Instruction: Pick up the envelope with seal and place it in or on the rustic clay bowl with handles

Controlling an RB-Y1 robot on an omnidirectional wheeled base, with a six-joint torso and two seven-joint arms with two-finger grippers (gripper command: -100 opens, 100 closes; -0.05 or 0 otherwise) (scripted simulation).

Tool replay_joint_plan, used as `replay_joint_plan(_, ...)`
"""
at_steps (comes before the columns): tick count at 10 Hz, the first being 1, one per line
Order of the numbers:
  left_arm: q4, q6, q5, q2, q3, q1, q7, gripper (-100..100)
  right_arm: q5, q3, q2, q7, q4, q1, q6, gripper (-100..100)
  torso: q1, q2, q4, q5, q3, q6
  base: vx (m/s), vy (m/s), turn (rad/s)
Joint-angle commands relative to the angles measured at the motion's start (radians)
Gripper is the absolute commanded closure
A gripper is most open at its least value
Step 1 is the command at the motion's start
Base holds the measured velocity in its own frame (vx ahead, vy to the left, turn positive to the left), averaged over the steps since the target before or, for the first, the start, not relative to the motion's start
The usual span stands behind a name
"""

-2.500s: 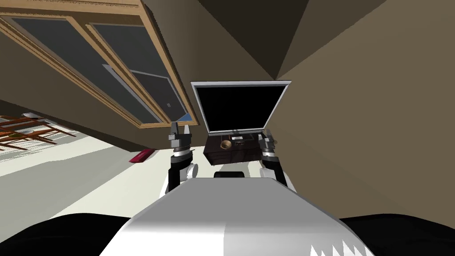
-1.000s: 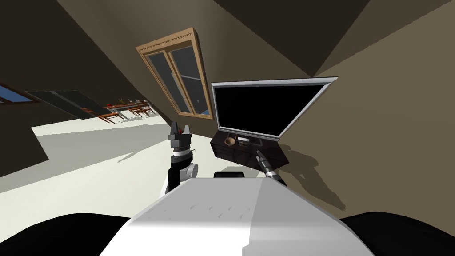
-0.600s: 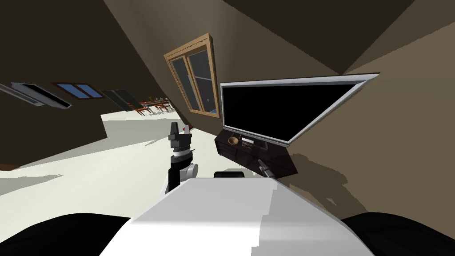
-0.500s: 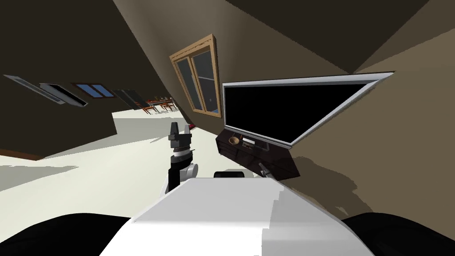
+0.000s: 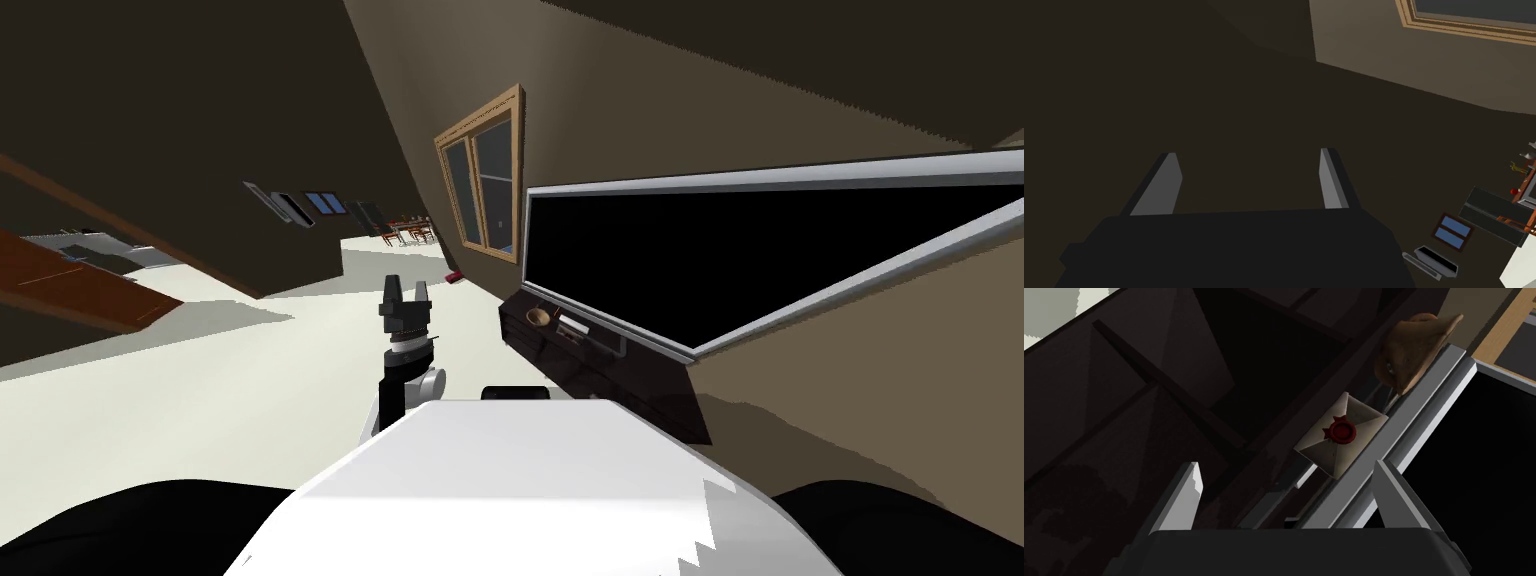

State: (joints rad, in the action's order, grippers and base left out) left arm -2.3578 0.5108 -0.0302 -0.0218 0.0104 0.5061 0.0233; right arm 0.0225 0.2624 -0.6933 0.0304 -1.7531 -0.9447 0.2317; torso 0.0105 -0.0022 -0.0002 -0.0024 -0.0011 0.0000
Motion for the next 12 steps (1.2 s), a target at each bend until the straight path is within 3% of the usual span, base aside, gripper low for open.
replay_joint_plan(1, 0.0, 0.0, 0.0, 0.0, 0.0, 0.0, 0.0, 0, -0.001, 0.009, -0.032, -0.008, 0.018, -0.025, -0.004, -100, 0.0, 0.0, 0.0, 0.0, 0.0, 0.0, -0.037, -0.094, 0.377)
replay_joint_plan(4, 0.0, 0.0, 0.0, 0.0, 0.0, 0.0, 0.0, 0, -0.004, 0.046, -0.11, -0.031, 0.059, -0.076, -0.042, -100, -0.004, -0.003, -0.001, 0.001, -0.002, 0.001, -0.013, -0.055, 0.375)
replay_joint_plan(5, 0.0, 0.0, 0.0, 0.0, 0.0, 0.0, 0.0, 0, -0.004, 0.046, -0.11, -0.031, 0.059, -0.076, -0.042, -100, -0.004, -0.004, -0.001, 0.001, -0.002, 0.0, -0.008, -0.045, 0.357)
replay_joint_plan(7, 0.0, 0.0, 0.0, 0.0, 0.0, 0.0, 0.0, 0, -0.011, 0.083, -0.183, -0.057, 0.09, -0.12, -0.083, -100, -0.004, -0.005, -0.001, 0.001, -0.003, 0.0, -0.011, -0.066, 0.471)
replay_joint_plan(8, 0.0, 0.0, 0.0, 0.0, 0.0, 0.0, 0.0, 0, -0.011, 0.083, -0.183, -0.057, 0.09, -0.12, -0.083, -100, -0.002, -0.004, -0.001, 0.0, -0.003, 0.001, -0.004, -0.068, 0.386)
replay_joint_plan(10, 0.0, 0.0, 0.0, 0.0, 0.0, 0.0, 0.0, 0, -0.02, 0.118, -0.248, -0.086, 0.111, -0.158, -0.124, -100, -0.003, -0.006, -0.001, 0.0, -0.004, 0.001, 0.017, -0.057, 0.43)
replay_joint_plan(11, 0.0, 0.0, 0.0, 0.0, 0.0, 0.0, 0.0, 0, -0.02, 0.118, -0.249, -0.086, 0.111, -0.158, -0.124, -100, -0.002, -0.008, -0.001, 0.0, -0.004, 0.001, 0.023, -0.056, 0.458)
replay_joint_plan(12, 0.0, 0.0, 0.0, 0.0, 0.0, 0.0, 0.0, 0, -0.025, 0.135, -0.28, -0.102, 0.118, -0.174, -0.145, -100, -0.003, -0.008, -0.002, 0.0, -0.005, 0.001, 0.023, -0.047, 0.493)
